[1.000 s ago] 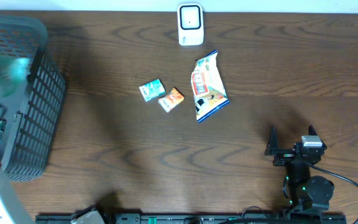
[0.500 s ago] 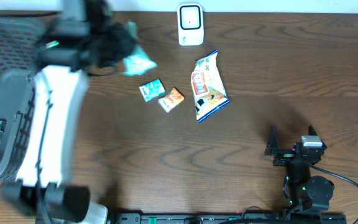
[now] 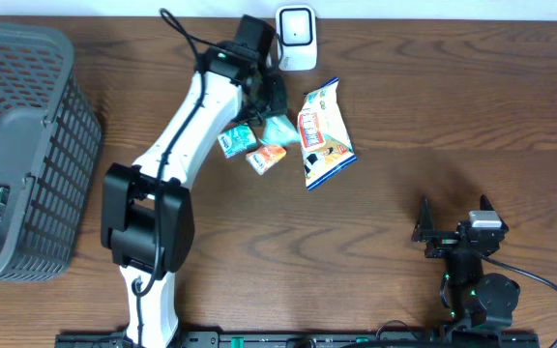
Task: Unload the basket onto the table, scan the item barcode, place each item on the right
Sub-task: 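Carry the light green pouch to the scanner and release it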
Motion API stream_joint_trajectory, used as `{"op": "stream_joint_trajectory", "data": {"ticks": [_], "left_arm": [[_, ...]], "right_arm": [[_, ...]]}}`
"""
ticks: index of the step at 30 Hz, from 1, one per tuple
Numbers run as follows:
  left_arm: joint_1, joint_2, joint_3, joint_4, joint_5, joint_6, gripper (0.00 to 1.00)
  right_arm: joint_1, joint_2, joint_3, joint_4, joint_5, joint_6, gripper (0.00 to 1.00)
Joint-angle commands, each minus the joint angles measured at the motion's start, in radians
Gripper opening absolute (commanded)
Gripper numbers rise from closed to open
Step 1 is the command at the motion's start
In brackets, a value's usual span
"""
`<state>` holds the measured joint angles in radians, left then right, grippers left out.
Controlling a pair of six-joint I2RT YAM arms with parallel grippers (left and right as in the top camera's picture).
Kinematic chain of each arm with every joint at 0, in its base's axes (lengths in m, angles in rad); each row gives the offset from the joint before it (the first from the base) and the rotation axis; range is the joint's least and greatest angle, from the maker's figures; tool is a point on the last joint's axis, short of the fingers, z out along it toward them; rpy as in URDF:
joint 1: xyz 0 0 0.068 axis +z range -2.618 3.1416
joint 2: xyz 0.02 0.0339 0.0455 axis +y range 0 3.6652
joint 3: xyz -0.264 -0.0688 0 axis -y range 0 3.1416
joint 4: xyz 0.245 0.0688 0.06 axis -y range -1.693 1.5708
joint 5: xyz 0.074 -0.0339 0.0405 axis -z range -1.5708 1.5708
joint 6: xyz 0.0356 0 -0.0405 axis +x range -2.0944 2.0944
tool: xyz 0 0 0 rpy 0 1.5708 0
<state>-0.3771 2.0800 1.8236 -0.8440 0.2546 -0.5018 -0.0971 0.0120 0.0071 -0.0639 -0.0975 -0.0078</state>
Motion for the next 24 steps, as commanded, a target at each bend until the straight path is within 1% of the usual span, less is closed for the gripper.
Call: {"op": "stream_joint_trajectory", "data": {"ticks": [1, 2, 3, 4, 7, 10, 12, 14, 16, 19, 21, 24], "left_arm": [[-0.008, 0.014, 0.0, 0.005, -0.021, -0.004, 0.45], [-0.008, 0.015, 0.0, 0.005, -0.029, -0.003, 0.45], [-0.008, 0.015, 0.0, 0.005, -0.032, 0.001, 0.5], [-0.006, 0.014, 0.0, 0.01, -0.031, 0.011, 0.54], [0.005, 0.001, 0.017, 0.007, -0.031, 0.011, 0.54], [0.039, -0.064, 0.039, 0.0, -0.031, 0.012, 0.54], [0.087, -0.158, 0.042, -0.003, -0.031, 0.055, 0.56], [0.149, -0.268, 0.042, -0.015, -0.032, 0.127, 0.62], [0.215, -0.364, 0.042, -0.032, -0.043, 0.163, 0.65], [0.338, -0.499, 0.042, -0.074, -0.138, 0.162, 0.66], [0.453, -0.587, 0.042, -0.116, -0.255, 0.162, 0.66], [0.612, -0.657, 0.042, -0.181, -0.407, 0.161, 0.66]], "right_arm": [[-0.008, -0.005, -0.002, -0.004, 0.001, 0.011, 0.99], [-0.008, -0.005, -0.002, -0.004, 0.001, 0.011, 0.99], [-0.008, -0.005, -0.002, -0.005, 0.001, 0.011, 0.99], [-0.008, -0.005, -0.002, -0.004, 0.001, 0.011, 0.99], [-0.008, -0.005, -0.002, -0.004, 0.001, 0.011, 0.99], [-0.008, -0.005, -0.002, -0.005, 0.001, 0.011, 0.99], [-0.008, -0.005, -0.002, -0.004, 0.001, 0.011, 0.99], [-0.008, -0.005, -0.002, -0.004, 0.001, 0.011, 0.99], [-0.008, -0.005, -0.002, -0.004, 0.001, 0.011, 0.99], [-0.008, -0.005, -0.002, -0.004, 0.001, 0.011, 0.99], [-0.008, -0.005, -0.002, -0.004, 0.001, 0.011, 0.99], [-0.008, -0.005, -0.002, -0.004, 0.001, 0.011, 0.99]]}}
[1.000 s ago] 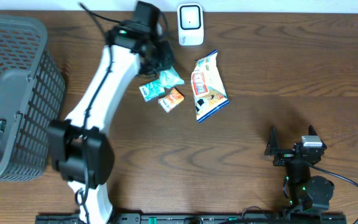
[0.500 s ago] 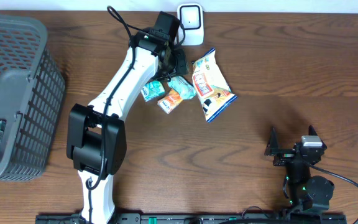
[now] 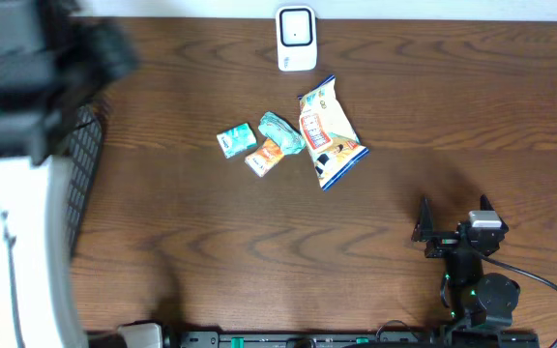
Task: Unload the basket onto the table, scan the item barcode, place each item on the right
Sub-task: 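Carry the light green pouch to the scanner and release it, then reach the left gripper into the basket toward the green Zam-Buk tin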
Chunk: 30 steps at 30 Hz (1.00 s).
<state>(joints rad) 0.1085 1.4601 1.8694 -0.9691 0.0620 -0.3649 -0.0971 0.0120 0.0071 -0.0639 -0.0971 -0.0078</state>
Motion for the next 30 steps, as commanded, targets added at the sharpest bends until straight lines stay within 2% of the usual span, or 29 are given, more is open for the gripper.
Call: {"op": "stream_joint_trajectory", "data": {"ticks": [1, 3, 5, 8, 11, 17, 30], "left_arm": [[0.177, -0.049, -0.004, -0.082, -0.252, 0.024, 0.66], [0.281, -0.056, -0.005, -0.15, -0.305, 0.013, 0.67], [0.413, -0.043, -0.027, -0.217, -0.342, -0.051, 0.75], [0.538, -0.01, -0.069, -0.222, -0.344, -0.126, 0.76], [0.601, 0.032, -0.093, -0.224, -0.344, -0.199, 0.76], [0.639, 0.175, -0.112, -0.203, -0.344, -0.224, 0.8], [0.639, 0.509, -0.113, -0.014, -0.345, -0.224, 0.83]], "right_arm": [[-0.008, -0.005, -0.002, -0.004, 0.001, 0.011, 0.99], [-0.008, -0.005, -0.002, -0.005, 0.001, 0.011, 0.99], [-0.008, -0.005, -0.002, -0.004, 0.001, 0.011, 0.99], [-0.008, -0.005, -0.002, -0.005, 0.001, 0.011, 0.99], [-0.008, -0.005, -0.002, -0.005, 0.001, 0.011, 0.99], [-0.008, -0.005, -0.002, -0.004, 0.001, 0.011, 0.99], [-0.008, -0.005, -0.002, -0.004, 0.001, 0.011, 0.99]]}}
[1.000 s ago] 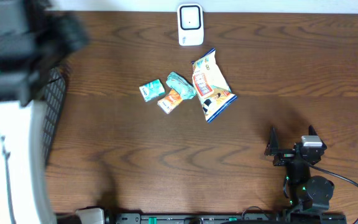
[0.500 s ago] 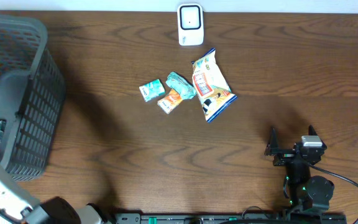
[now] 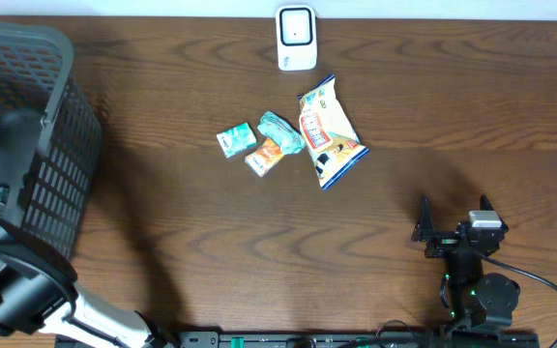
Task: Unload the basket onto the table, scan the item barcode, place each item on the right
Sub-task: 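Reach the left gripper into the basket toward the green Zam-Buk tin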
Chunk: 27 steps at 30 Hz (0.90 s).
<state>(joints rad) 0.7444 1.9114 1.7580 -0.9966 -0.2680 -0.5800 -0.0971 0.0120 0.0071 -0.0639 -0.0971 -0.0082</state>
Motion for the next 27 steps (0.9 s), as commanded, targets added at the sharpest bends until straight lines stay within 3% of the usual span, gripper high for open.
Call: {"op": "stream_joint_trajectory", "data": {"ticks": [1, 10, 27], "left_arm": [[0.003, 0.072, -0.001, 0.017, -0.015, -0.006, 0.82], [0.003, 0.188, -0.002, 0.072, -0.014, 0.041, 0.82], [0.013, 0.189, -0.07, 0.154, -0.015, 0.093, 0.82]], "right_arm": [[-0.008, -0.005, -0.002, -0.005, 0.001, 0.011, 0.99], [-0.008, -0.005, -0.002, -0.004, 0.001, 0.011, 0.99], [-0.008, -0.005, -0.002, -0.004, 0.001, 0.011, 0.99]]}}
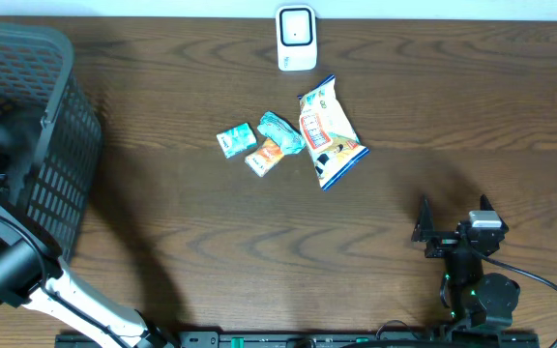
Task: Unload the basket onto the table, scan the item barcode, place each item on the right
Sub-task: 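Reach the left gripper into the basket toward the green Zam-Buk tin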
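The white barcode scanner (296, 37) stands at the table's far edge. In front of it lie a snack bag (330, 132), a crumpled teal packet (280, 130), a flat teal packet (233, 140) and an orange packet (266, 157). My left arm (13, 266) comes in from the bottom left corner, and its dark end (17, 135) reaches down into the black basket (61, 106). Its fingers are hidden there. My right gripper (453, 215) rests open near the front right, far from the items.
The basket fills the left side of the table, its mesh wall rising well above the tabletop. The right arm's base and cable (535, 280) sit at the front right edge.
My left arm has sunk a little lower and further left inside the basket. It now covers the red-and-white item seen at the basket's left side. The packets, the scanner and the right arm have not moved.
My left gripper was first among the packets just in front of the scanner. Then the arm was a blur over the basket, with the snack bag and crumpled teal packet slightly shifted. After that its end was inside the basket, where it now reaches deeper.
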Motion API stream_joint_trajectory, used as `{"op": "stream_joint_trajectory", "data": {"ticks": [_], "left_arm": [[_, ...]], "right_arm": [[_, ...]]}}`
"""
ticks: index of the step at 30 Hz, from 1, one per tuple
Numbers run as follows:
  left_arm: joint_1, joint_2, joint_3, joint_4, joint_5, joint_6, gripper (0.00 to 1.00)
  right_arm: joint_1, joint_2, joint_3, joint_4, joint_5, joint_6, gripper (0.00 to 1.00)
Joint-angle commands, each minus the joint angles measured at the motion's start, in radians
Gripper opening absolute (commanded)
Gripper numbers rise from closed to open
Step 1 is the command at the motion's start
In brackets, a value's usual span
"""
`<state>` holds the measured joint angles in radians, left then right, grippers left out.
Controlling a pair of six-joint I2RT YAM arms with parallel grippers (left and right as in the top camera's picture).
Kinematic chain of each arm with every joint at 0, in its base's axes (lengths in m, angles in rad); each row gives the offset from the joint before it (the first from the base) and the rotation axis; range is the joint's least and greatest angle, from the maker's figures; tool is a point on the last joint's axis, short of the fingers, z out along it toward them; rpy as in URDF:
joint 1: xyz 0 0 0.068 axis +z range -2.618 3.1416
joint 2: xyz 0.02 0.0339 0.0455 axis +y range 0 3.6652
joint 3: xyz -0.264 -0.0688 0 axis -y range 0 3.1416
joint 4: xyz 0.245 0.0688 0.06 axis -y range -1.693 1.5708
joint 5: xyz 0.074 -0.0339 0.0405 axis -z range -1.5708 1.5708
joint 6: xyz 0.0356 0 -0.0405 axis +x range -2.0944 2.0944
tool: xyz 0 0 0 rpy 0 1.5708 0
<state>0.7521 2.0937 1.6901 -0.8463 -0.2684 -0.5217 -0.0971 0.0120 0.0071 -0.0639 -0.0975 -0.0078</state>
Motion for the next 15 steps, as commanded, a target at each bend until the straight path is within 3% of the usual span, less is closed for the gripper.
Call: {"op": "stream_joint_trajectory", "data": {"ticks": [1, 15], "left_arm": [[0.005, 0.007, -0.002, 0.004, -0.014, 0.035, 0.81], [0.007, 0.007, -0.121, 0.158, -0.014, 0.038, 0.82]], "right_arm": [[-0.008, -0.005, -0.002, -0.004, 0.001, 0.011, 0.99], [-0.008, -0.005, -0.002, -0.004, 0.001, 0.011, 0.99]]}}
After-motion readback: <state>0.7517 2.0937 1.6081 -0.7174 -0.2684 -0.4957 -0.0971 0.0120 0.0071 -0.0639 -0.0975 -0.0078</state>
